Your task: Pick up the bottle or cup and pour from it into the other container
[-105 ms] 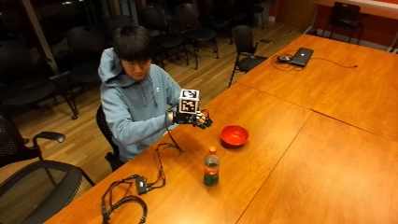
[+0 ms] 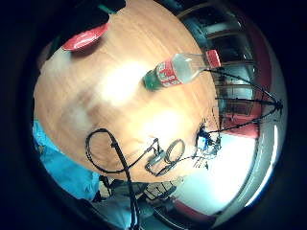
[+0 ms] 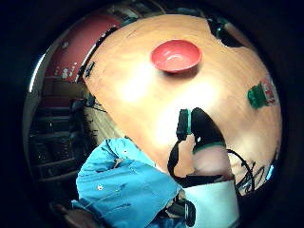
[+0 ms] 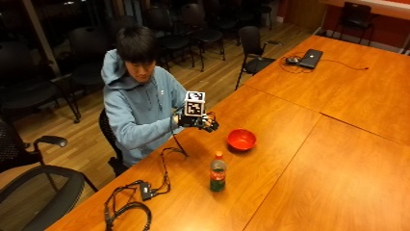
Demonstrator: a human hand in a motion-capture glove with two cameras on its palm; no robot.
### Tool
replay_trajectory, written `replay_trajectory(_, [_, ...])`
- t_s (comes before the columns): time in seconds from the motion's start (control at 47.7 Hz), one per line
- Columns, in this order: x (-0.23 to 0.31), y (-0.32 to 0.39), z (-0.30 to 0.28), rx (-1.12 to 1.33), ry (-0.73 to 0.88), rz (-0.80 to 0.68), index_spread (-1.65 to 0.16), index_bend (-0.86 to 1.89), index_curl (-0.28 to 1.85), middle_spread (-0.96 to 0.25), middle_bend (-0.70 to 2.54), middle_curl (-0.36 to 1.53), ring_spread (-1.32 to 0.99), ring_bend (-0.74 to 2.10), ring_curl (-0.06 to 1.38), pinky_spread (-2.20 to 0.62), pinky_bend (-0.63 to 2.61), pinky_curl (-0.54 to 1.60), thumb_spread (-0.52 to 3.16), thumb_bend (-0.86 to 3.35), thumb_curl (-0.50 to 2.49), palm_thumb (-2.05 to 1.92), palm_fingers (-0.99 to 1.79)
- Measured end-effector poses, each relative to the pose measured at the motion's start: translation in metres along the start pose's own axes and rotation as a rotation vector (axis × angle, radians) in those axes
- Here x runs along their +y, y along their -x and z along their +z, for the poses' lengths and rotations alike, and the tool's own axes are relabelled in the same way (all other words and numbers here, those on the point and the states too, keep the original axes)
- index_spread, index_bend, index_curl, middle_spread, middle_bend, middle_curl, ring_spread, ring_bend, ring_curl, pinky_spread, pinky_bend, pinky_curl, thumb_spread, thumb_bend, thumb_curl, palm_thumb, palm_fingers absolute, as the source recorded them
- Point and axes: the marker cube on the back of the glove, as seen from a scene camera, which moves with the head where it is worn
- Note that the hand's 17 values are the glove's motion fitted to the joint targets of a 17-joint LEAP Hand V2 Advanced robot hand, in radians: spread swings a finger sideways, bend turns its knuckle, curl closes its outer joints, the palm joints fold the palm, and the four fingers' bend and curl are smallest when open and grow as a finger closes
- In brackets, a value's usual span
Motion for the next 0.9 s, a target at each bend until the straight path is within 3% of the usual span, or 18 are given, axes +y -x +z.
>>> replay_trajectory(0.063, [-0.001, 0.004, -0.005, -0.100, -0.006, 0.024, -0.24, 0.32, 0.21, 0.00, 0.17, 0.12, 0.06, 0.24, 0.13, 0.16, 0.42, 0.15, 0.74, 0.32, 0.20, 0.57, 0.50])
replay_trajectory(0.315, [-0.005, 0.012, -0.007, -0.108, 0.007, -0.009, -0.28, 0.28, 0.28, 0.01, 0.17, 0.18, 0.08, 0.23, 0.17, 0.20, 0.42, 0.18, 0.98, 0.24, 0.29, 0.61, 0.49])
replay_trajectory(0.587, [-0.005, -0.001, -0.015, -0.106, -0.034, 0.032, -0.30, 0.22, 0.32, 0.01, 0.16, 0.21, 0.08, 0.23, 0.21, 0.21, 0.43, 0.21, 1.06, 0.15, 0.36, 0.64, 0.46])
replay_trajectory(0.902, [0.015, -0.026, -0.016, -0.080, -0.099, 0.119, -0.34, 0.12, 0.28, 0.01, 0.14, 0.22, 0.10, 0.29, 0.26, 0.22, 0.54, 0.26, 1.09, 0.05, 0.41, 0.66, 0.25])
